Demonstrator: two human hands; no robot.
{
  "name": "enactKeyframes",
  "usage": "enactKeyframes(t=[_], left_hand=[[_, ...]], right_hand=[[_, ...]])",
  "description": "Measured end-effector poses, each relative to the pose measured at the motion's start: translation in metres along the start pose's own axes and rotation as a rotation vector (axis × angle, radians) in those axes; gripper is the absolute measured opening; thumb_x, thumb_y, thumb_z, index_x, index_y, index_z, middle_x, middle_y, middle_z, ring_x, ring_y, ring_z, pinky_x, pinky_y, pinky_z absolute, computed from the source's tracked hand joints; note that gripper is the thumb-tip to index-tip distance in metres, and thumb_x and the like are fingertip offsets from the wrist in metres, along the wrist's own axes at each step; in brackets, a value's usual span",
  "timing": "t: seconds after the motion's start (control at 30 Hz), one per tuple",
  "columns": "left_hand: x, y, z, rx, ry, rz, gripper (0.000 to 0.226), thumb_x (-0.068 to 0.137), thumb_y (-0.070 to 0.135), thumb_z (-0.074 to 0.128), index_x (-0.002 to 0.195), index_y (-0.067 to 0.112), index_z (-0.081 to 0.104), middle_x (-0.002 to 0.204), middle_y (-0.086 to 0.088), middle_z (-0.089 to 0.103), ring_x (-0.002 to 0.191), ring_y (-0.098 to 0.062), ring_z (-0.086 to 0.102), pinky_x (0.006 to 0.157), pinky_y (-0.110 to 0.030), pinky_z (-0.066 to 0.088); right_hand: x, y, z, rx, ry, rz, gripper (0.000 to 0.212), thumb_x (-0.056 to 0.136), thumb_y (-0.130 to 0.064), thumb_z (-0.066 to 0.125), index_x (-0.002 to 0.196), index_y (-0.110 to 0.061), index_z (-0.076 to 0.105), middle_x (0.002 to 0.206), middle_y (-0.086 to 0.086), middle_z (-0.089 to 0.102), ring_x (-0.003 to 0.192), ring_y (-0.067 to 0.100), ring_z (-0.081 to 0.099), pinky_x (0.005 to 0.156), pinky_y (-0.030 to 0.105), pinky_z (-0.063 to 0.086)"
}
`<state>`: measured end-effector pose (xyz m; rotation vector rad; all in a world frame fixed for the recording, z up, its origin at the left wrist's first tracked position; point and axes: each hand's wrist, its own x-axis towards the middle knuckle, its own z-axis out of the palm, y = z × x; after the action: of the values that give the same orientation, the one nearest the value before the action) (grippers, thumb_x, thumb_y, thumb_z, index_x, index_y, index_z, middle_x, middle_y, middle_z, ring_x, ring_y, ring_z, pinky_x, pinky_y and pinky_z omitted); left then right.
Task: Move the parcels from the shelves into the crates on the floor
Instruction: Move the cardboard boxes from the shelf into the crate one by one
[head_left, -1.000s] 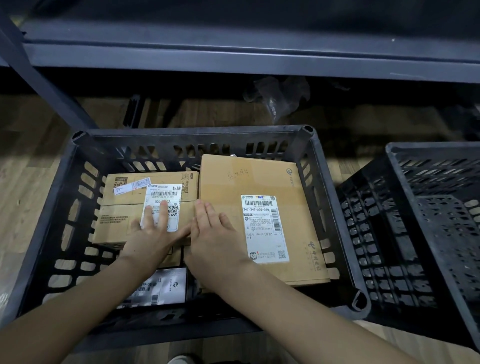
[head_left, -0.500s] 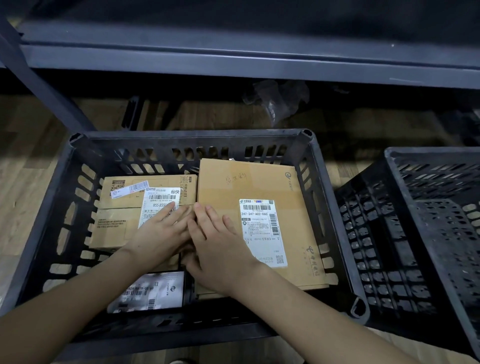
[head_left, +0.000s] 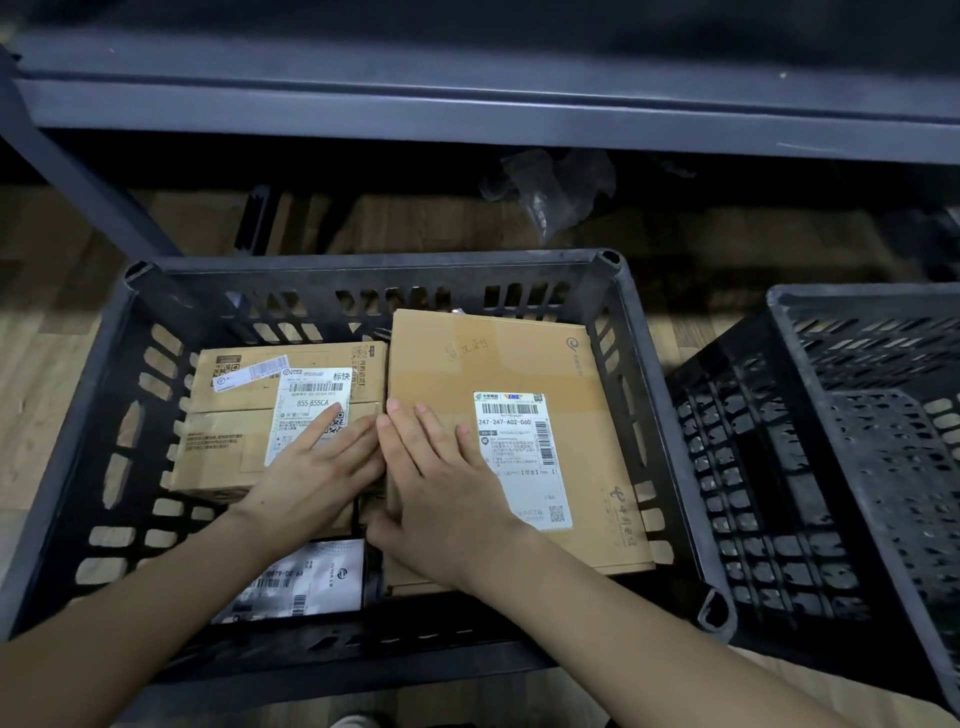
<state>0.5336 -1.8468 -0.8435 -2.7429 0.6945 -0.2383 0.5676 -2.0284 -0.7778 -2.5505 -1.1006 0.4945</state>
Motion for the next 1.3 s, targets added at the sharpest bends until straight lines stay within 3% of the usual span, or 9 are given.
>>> enactKeyframes(t=[0.1, 0.23, 0.4, 0.6, 0.77, 0.83, 1.0, 1.17, 1.3], left_hand=[[-0.004, 0.001, 0.001, 0.026, 0.057, 0.025, 0.042, 0.076, 0.016, 0.038, 0.116, 0.006, 0.048, 0.116, -0.015, 0.065, 0.115, -0.027, 0.046, 0.108, -0.046, 0.023], [-0.002, 0.000, -0.004, 0.003, 0.033, 0.018, 0.046, 0.065, 0.015, 0.051, 0.110, 0.010, 0.056, 0.112, -0.012, 0.067, 0.107, -0.025, 0.057, 0.089, -0.050, 0.048], [-0.003, 0.003, 0.000, 0.042, -0.014, -0.021, 0.056, 0.054, 0.020, 0.076, 0.107, 0.010, 0.059, 0.111, -0.015, 0.066, 0.112, -0.027, 0.047, 0.092, -0.056, 0.039], [-0.002, 0.001, -0.005, 0.046, -0.023, 0.015, 0.063, 0.055, 0.023, 0.078, 0.109, 0.006, 0.050, 0.110, -0.018, 0.066, 0.114, -0.030, 0.043, 0.097, -0.051, 0.029], [-0.005, 0.007, -0.004, 0.048, -0.005, 0.039, 0.032, 0.072, 0.009, 0.051, 0.098, 0.000, 0.067, 0.105, -0.020, 0.067, 0.111, -0.033, 0.042, 0.100, -0.048, 0.027], [-0.004, 0.009, -0.007, 0.066, 0.005, 0.052, 0.033, 0.075, 0.004, 0.043, 0.094, -0.002, 0.070, 0.102, -0.019, 0.068, 0.110, -0.033, 0.042, 0.102, -0.047, 0.025], [0.003, -0.001, -0.019, 0.027, -0.138, 0.051, 0.049, 0.054, 0.028, 0.077, 0.095, 0.002, 0.071, 0.100, -0.015, 0.069, 0.107, -0.032, 0.045, 0.093, -0.046, 0.033], [-0.013, -0.007, -0.032, -0.285, -0.266, -0.214, 0.063, 0.098, 0.050, 0.021, 0.114, 0.009, 0.066, 0.114, -0.007, 0.068, 0.100, -0.025, 0.066, 0.090, -0.036, 0.036], [-0.005, -0.004, -0.055, -0.459, -0.216, -0.451, 0.085, 0.090, 0.070, 0.007, 0.143, 0.012, 0.038, 0.148, -0.003, 0.037, 0.131, -0.019, 0.044, 0.105, -0.032, 0.035]], right_hand=[[0.001, -0.003, -0.002, -0.043, -0.089, 0.017, 0.082, 0.078, -0.046, 0.010, 0.152, -0.011, 0.002, 0.159, 0.004, -0.011, 0.146, 0.018, -0.011, 0.117, 0.048, -0.003], [0.003, -0.005, -0.012, -0.049, -0.165, 0.024, 0.073, 0.092, -0.039, 0.027, 0.152, -0.012, -0.003, 0.158, 0.002, -0.017, 0.145, 0.014, -0.017, 0.117, 0.043, -0.006], [0.004, -0.007, -0.007, -0.087, -0.119, 0.008, 0.099, 0.061, -0.048, -0.008, 0.151, -0.009, 0.002, 0.159, 0.005, -0.011, 0.146, 0.016, -0.010, 0.116, 0.041, -0.002], [0.004, -0.006, -0.008, -0.113, -0.203, 0.002, 0.073, 0.092, -0.039, 0.028, 0.151, -0.009, -0.004, 0.158, 0.005, -0.018, 0.145, 0.015, -0.015, 0.116, 0.041, -0.005], [0.005, -0.005, -0.001, -0.126, -0.218, 0.012, 0.076, 0.092, -0.037, 0.034, 0.151, -0.010, -0.005, 0.157, 0.005, -0.020, 0.145, 0.015, -0.016, 0.116, 0.041, -0.007], [0.005, -0.006, 0.000, -0.147, -0.208, 0.014, 0.076, 0.086, -0.042, 0.018, 0.151, -0.010, -0.005, 0.157, 0.005, -0.019, 0.145, 0.015, -0.015, 0.116, 0.042, -0.006], [0.002, 0.001, 0.010, -0.110, -0.162, -0.016, 0.075, 0.087, -0.043, 0.020, 0.152, -0.012, -0.004, 0.158, 0.003, -0.017, 0.145, 0.015, -0.013, 0.117, 0.044, -0.008], [-0.007, 0.011, 0.002, -0.033, -0.152, -0.034, 0.081, 0.091, -0.061, 0.018, 0.151, -0.011, -0.008, 0.158, 0.002, -0.018, 0.144, 0.013, -0.018, 0.116, 0.040, -0.014], [-0.015, 0.027, -0.014, -0.031, -0.243, 0.068, 0.097, 0.088, -0.070, 0.032, 0.149, -0.012, -0.016, 0.154, 0.002, -0.030, 0.141, 0.015, -0.028, 0.117, 0.041, -0.012]])
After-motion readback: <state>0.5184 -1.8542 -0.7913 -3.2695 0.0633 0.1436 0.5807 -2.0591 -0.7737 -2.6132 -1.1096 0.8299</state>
